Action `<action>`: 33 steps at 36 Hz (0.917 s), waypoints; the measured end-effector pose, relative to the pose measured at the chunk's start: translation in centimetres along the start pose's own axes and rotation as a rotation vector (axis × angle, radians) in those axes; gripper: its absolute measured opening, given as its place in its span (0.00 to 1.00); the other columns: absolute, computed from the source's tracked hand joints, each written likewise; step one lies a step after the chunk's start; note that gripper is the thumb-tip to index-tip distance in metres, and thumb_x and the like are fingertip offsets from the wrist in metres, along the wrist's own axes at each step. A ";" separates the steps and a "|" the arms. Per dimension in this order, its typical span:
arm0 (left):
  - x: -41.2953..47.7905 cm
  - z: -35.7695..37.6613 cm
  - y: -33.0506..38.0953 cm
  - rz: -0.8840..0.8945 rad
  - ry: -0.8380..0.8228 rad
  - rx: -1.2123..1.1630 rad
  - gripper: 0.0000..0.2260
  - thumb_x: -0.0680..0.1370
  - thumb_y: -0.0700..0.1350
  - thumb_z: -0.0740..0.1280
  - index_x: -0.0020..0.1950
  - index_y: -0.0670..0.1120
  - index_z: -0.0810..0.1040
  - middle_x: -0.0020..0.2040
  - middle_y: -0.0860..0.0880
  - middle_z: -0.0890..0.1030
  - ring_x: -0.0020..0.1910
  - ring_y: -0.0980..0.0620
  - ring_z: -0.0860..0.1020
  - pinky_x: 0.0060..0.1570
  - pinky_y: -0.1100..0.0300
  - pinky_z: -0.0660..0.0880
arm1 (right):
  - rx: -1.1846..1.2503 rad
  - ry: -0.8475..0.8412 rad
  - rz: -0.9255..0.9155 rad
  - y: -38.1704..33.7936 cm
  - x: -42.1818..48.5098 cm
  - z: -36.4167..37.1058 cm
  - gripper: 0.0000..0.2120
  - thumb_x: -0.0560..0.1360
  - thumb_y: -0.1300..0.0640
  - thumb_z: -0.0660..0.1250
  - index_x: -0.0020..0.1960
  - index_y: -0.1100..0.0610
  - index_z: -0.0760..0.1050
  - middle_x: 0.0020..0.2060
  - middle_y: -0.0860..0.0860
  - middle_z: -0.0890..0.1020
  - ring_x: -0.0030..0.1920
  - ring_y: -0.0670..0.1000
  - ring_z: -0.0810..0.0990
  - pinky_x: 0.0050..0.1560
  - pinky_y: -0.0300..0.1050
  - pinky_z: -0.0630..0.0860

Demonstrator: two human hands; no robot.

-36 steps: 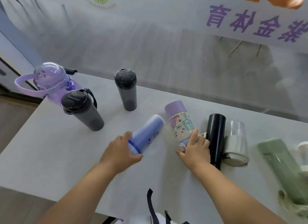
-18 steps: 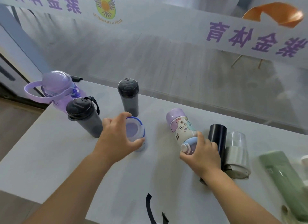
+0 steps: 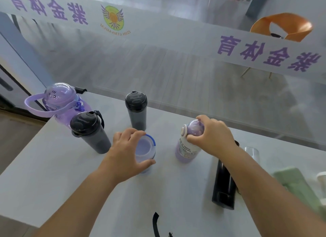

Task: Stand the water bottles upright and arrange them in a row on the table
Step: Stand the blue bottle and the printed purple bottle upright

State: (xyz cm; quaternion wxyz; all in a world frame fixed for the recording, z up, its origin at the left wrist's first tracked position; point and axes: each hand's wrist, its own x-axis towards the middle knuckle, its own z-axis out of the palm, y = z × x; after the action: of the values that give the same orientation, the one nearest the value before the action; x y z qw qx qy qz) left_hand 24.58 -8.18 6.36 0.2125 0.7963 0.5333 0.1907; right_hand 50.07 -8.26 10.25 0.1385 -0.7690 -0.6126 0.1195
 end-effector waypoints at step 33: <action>-1.4 -4.3 4.6 0.167 0.010 0.228 0.19 0.72 0.59 0.66 0.59 0.51 0.75 0.58 0.53 0.77 0.55 0.49 0.73 0.52 0.56 0.71 | 0.119 -0.051 -0.052 3.1 -4.4 -4.7 0.30 0.70 0.45 0.71 0.68 0.52 0.68 0.61 0.52 0.76 0.57 0.50 0.75 0.56 0.46 0.72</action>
State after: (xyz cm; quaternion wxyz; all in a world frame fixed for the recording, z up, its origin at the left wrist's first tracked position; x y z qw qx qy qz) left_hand 25.30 -10.49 12.31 0.1013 0.8560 0.4843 0.1497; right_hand 53.61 -13.57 13.61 0.1713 -0.7397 -0.6276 0.1718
